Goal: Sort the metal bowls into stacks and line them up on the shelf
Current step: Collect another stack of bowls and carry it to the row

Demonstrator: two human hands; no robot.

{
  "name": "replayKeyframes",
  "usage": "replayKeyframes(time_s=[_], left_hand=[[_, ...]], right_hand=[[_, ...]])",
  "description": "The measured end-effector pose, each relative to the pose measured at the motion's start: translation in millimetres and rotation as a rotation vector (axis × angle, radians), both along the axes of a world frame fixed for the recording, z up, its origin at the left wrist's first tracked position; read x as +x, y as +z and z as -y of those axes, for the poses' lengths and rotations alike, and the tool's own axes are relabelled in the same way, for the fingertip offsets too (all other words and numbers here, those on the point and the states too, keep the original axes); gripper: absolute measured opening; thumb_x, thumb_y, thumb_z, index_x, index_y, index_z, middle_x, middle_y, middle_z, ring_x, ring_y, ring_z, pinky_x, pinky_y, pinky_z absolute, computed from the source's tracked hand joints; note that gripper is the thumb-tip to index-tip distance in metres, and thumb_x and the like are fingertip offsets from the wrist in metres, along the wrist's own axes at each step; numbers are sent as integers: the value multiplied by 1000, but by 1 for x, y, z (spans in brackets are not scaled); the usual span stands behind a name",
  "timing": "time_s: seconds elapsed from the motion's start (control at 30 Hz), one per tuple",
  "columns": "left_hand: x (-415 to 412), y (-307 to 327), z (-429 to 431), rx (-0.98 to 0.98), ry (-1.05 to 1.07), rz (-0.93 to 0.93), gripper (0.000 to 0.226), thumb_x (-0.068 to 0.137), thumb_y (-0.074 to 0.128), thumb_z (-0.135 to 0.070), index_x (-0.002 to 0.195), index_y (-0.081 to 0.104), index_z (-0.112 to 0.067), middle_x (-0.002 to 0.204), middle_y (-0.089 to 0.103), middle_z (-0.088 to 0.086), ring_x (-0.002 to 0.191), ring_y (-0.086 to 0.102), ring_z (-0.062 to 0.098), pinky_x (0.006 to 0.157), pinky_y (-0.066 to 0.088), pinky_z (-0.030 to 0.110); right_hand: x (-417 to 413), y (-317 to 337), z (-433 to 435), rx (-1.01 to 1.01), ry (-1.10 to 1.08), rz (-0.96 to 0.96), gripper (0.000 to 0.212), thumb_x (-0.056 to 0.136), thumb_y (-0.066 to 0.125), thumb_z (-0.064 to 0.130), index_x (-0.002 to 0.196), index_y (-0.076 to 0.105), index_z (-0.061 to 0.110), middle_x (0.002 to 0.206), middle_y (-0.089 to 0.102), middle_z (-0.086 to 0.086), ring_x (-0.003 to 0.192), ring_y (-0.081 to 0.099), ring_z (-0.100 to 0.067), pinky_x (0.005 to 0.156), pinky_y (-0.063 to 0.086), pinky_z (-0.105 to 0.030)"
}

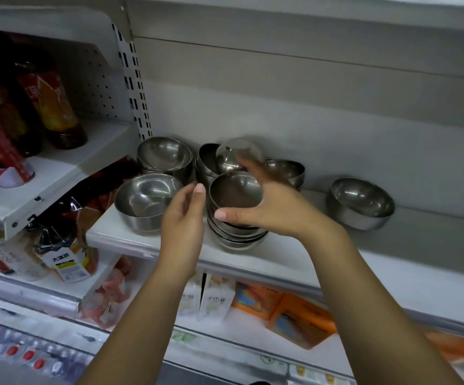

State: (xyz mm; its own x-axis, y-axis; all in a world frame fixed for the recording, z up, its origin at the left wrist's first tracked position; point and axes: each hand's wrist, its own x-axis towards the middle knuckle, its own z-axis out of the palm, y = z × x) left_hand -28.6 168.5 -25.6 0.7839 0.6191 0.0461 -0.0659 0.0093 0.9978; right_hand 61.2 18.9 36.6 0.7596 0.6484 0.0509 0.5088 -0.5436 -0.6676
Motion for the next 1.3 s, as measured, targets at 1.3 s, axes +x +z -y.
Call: replayKeyframes(time_s=[1.3], left_hand=[[51, 19, 17, -87, -47, -45, 24, 102, 54, -40, 101, 76, -32, 101, 79, -9, 109, 70, 13, 110, 47, 41]], right_hand=[[120, -26, 25, 424, -346, 68, 23, 89, 73, 38, 95, 73, 16, 88, 74, 5, 77, 64, 5, 73, 47, -13]])
